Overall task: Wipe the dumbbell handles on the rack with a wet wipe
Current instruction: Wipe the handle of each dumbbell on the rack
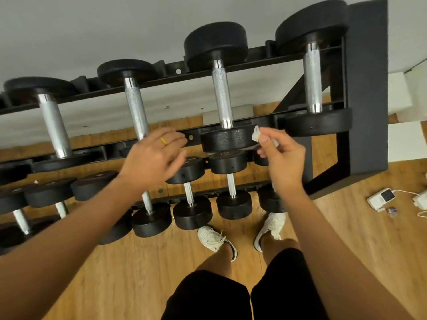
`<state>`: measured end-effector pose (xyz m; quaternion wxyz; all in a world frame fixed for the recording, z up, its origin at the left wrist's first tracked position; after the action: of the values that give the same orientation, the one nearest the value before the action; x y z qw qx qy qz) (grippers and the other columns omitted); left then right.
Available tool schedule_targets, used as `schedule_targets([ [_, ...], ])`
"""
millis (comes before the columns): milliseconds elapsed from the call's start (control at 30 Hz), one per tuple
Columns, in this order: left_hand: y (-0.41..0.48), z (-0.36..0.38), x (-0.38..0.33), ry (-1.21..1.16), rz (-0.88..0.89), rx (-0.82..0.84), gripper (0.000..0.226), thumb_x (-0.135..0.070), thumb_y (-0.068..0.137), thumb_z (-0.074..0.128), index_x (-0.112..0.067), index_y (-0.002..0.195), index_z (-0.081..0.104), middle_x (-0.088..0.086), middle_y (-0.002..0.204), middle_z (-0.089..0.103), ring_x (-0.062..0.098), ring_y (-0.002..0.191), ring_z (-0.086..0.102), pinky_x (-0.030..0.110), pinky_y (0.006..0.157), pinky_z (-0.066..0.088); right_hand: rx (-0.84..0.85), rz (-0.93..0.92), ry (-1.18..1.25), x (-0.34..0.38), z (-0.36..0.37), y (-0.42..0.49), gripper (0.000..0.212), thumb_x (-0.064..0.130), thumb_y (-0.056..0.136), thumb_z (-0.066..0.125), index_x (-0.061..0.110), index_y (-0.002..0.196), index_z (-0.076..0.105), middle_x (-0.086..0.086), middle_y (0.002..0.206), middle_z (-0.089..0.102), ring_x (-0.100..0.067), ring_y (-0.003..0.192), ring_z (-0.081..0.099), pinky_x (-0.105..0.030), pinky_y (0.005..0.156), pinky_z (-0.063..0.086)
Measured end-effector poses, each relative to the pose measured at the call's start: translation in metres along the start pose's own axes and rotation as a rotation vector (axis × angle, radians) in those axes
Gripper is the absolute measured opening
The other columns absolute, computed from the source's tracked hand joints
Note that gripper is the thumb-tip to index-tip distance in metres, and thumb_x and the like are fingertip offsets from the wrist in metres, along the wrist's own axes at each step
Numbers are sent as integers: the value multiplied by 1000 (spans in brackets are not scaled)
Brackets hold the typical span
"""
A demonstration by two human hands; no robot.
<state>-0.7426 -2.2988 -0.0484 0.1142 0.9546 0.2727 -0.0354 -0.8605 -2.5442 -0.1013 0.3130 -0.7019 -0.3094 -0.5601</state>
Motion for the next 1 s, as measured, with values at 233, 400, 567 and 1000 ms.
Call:
schedule_targets([
  [233,22,30,-75,-147,-157,94,62,-34,104,46,-2,155,35,16,163,36,27,153,28,44,122,27,-152,295,99,-30,10,5,19,24,99,62,14,113,70,5,77,71,-15,58,66,-27,54,56],
  [400,22,48,-88,-145,-284,93,70,-37,107,42,-4,161,12,9,170,9,19,159,1,20,126,3,-52,331,106,-36,3,7,18,25,98,63,16,113,71,1,86,71,-14,55,64,-23,52,52],
  [567,28,53,-98,-144,-426,67,71,-43,108,36,-8,162,6,7,170,3,17,159,-6,44,125,15,20,400,126,-40,6,25,17,24,99,62,15,111,70,2,84,70,-12,56,64,-25,53,53],
  [1000,51,56,-104,-119,-642,62,70,-37,109,34,-2,162,5,15,172,4,27,160,-3,52,129,10,55,342,126,-30,8,35,12,18,100,60,12,105,69,17,78,68,-11,57,66,-25,51,54],
])
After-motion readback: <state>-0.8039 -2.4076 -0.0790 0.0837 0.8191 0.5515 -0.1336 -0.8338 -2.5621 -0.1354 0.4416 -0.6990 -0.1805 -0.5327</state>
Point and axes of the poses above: each hand's wrist, its own y-axis towards the middle knuckle, its own z-axis out of the palm, x = y × z, the point moved 8 cm from there along y, towards the middle knuckle
